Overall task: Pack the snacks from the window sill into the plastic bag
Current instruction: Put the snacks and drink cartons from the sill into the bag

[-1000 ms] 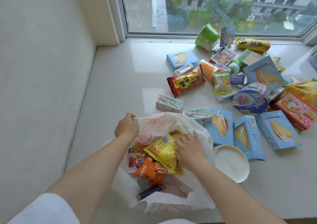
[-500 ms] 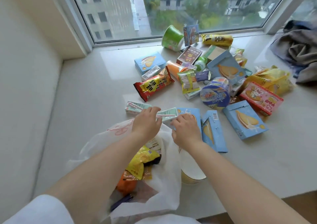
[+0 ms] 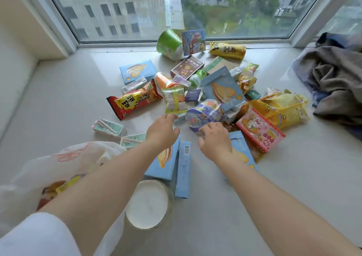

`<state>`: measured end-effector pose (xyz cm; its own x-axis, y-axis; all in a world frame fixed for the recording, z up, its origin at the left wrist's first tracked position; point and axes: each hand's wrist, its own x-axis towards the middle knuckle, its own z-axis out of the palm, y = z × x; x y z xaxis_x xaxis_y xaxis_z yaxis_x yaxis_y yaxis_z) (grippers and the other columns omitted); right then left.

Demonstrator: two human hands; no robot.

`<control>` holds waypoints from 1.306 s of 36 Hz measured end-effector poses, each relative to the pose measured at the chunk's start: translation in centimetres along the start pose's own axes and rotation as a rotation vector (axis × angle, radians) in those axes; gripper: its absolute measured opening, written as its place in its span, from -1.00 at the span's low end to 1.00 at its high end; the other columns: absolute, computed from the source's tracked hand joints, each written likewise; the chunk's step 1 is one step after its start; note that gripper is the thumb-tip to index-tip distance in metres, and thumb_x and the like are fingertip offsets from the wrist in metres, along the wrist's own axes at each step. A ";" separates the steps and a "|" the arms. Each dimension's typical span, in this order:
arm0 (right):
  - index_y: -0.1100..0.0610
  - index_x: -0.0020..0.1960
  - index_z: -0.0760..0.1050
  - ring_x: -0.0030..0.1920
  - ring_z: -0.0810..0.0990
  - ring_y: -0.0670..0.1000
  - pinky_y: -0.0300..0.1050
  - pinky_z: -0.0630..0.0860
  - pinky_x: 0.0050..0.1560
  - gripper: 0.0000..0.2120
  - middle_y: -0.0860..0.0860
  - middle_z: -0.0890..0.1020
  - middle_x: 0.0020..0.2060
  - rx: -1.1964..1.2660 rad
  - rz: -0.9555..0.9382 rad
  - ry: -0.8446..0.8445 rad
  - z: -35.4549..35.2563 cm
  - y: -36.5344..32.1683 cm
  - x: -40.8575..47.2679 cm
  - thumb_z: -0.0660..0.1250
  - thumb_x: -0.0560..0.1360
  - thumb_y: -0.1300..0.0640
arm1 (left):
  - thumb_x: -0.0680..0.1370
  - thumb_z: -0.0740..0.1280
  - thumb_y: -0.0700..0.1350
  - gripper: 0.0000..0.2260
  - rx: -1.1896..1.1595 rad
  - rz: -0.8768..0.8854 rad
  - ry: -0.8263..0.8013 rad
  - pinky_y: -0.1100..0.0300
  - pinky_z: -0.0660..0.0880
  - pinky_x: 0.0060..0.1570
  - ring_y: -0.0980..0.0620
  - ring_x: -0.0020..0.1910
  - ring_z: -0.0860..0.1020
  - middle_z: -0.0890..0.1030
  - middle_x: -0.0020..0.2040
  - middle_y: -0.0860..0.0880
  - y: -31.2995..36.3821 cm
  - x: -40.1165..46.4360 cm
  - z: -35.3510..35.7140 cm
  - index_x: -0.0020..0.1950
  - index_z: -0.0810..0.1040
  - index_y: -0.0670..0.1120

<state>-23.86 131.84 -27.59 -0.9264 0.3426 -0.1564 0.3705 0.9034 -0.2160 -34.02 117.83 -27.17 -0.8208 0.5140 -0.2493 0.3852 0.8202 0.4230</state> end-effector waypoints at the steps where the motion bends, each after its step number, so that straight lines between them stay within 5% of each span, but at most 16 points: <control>1: 0.10 0.25 0.44 0.26 0.33 0.09 -0.07 0.29 0.23 -0.69 0.05 0.46 0.21 0.021 0.025 -0.005 -0.2 0.7 0.5 0.19 0.53 0.07 | 0.57 0.19 -0.04 -0.61 0.003 -0.018 -0.008 0.03 0.45 0.10 -0.06 0.28 0.39 0.41 0.33 -0.02 0.4 0.6 0.1 0.41 0.30 0.00; 10: 0.12 0.35 0.34 0.31 0.28 0.12 -0.01 0.30 0.29 -0.52 0.09 0.35 0.29 0.235 0.198 -0.023 -1.2 3.8 7.5 0.25 0.51 -0.08 | 0.59 0.18 -0.02 -0.62 0.024 -0.134 -0.010 0.05 0.40 0.09 -0.08 0.30 0.38 0.38 0.36 -0.04 1.0 6.6 -0.3 0.41 0.30 0.00; 15: 0.12 0.37 0.34 0.36 0.25 0.12 0.00 0.23 0.33 -0.59 0.11 0.35 0.33 0.286 0.230 -0.013 -1.1 4.6 11.8 0.16 0.56 0.01 | 0.59 0.18 -0.01 -0.63 0.108 -0.165 -0.036 -0.01 0.40 0.14 -0.10 0.31 0.34 0.34 0.35 -0.09 0.6 10.4 -0.2 0.39 0.32 0.00; 23: 0.08 0.32 0.39 0.25 0.35 0.08 -0.08 0.27 0.20 -0.68 0.05 0.46 0.25 0.092 0.006 0.015 -0.2 4.8 18.0 0.14 0.60 0.07 | 0.58 0.20 0.06 -0.62 0.260 -0.109 -0.009 -0.07 0.29 0.28 -0.11 0.44 0.16 0.23 0.45 -0.06 0.0 16.4 1.4 0.40 0.33 0.09; 27: 0.10 0.34 0.38 0.26 0.36 0.09 -0.07 0.35 0.22 -0.67 0.06 0.47 0.25 -0.028 -0.202 -0.002 0.8 3.9 21.0 0.14 0.60 0.07 | 0.52 0.31 0.11 -0.44 0.343 -0.060 0.002 -0.10 0.22 0.35 -0.11 0.50 0.06 0.12 0.51 -0.05 -0.6 19.1 2.2 0.47 0.19 0.11; 31: 0.09 0.43 0.26 0.37 0.28 0.09 -0.03 0.28 0.32 -0.56 0.05 0.39 0.36 -0.170 -0.280 -0.074 1.9 2.8 23.8 0.18 0.59 0.01 | 0.42 0.46 0.07 -0.28 0.248 -0.109 -0.030 -0.05 0.38 0.23 -0.17 0.39 0.20 0.11 0.46 -0.05 -1.2 20.3 3.0 0.46 0.14 0.07; 36: 0.14 0.40 0.24 0.35 0.28 0.14 0.00 0.33 0.21 -0.55 0.11 0.43 0.31 -0.289 -0.130 -0.205 3.8 2.0 24.6 0.25 0.55 0.11 | 0.37 0.50 0.10 -0.24 0.146 -0.257 0.036 0.06 0.37 0.22 -0.16 0.24 0.31 0.20 0.33 -0.13 -1.8 19.6 3.8 0.42 0.16 -0.01; 42: 0.15 0.26 0.37 0.15 0.52 0.19 -0.07 0.41 -0.09 -0.67 0.15 0.53 0.18 -0.069 0.004 -0.392 4.9 1.3 22.3 0.25 0.51 0.20 | 0.40 0.42 0.21 -0.34 0.148 -0.363 0.030 0.07 0.44 -0.13 -0.13 0.13 0.49 0.45 0.17 -0.10 -2.5 17.5 4.4 0.36 0.25 -0.01; 47: 0.16 0.19 0.44 0.11 0.52 0.19 -0.08 0.34 -0.12 -0.74 0.14 0.56 0.12 0.069 0.016 -0.335 3.8 1.6 19.2 0.17 0.58 0.06 | 0.40 0.38 0.22 -0.52 0.186 -0.378 -0.092 0.15 0.42 -0.22 -0.09 0.05 0.55 0.58 0.01 -0.04 -2.4 15.4 4.0 0.22 0.37 0.05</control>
<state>-40.79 138.87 -34.60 -0.8510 0.2425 -0.4659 0.3993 0.8749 -0.2740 -45.91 124.79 -35.54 -0.8809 0.1823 -0.4367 0.1413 0.9821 0.1248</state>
